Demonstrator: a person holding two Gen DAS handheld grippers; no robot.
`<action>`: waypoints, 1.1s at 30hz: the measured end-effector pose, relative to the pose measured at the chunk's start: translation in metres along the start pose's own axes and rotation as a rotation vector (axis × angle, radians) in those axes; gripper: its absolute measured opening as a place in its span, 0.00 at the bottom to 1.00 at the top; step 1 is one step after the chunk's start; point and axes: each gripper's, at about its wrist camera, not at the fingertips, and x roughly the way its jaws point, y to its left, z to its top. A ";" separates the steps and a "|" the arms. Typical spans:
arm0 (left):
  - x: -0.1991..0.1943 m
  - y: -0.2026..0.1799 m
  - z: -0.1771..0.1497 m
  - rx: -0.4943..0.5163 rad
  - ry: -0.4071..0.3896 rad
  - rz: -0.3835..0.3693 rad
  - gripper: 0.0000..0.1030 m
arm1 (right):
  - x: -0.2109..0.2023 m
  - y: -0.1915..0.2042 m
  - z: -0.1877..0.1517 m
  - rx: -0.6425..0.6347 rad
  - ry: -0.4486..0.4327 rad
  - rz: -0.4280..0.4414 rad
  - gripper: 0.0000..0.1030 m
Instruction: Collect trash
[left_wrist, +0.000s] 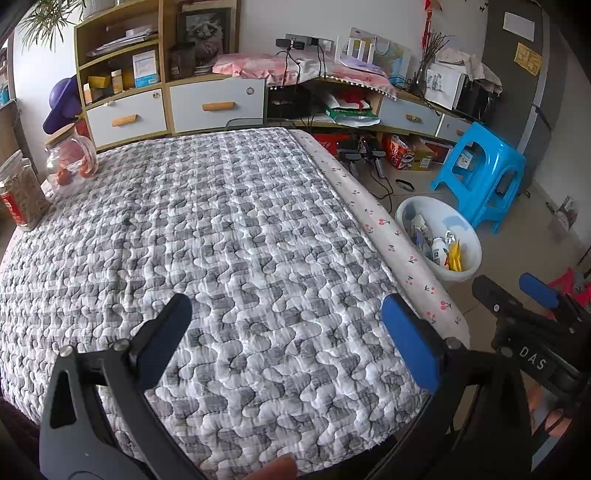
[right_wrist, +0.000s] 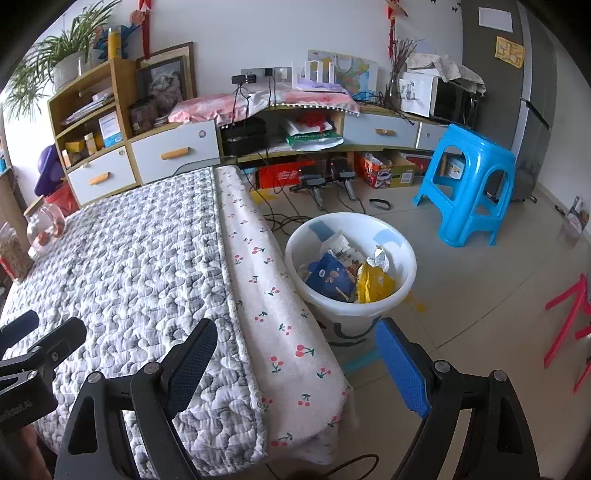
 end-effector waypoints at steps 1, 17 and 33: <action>0.000 0.000 0.000 0.000 0.001 -0.001 0.99 | 0.000 0.000 0.000 0.000 0.002 0.002 0.86; -0.001 0.000 0.000 -0.001 0.003 -0.001 0.99 | 0.001 0.004 0.000 -0.006 0.008 0.002 0.86; 0.000 0.000 -0.002 -0.006 0.003 0.012 0.99 | 0.000 0.005 0.000 -0.007 0.005 0.006 0.86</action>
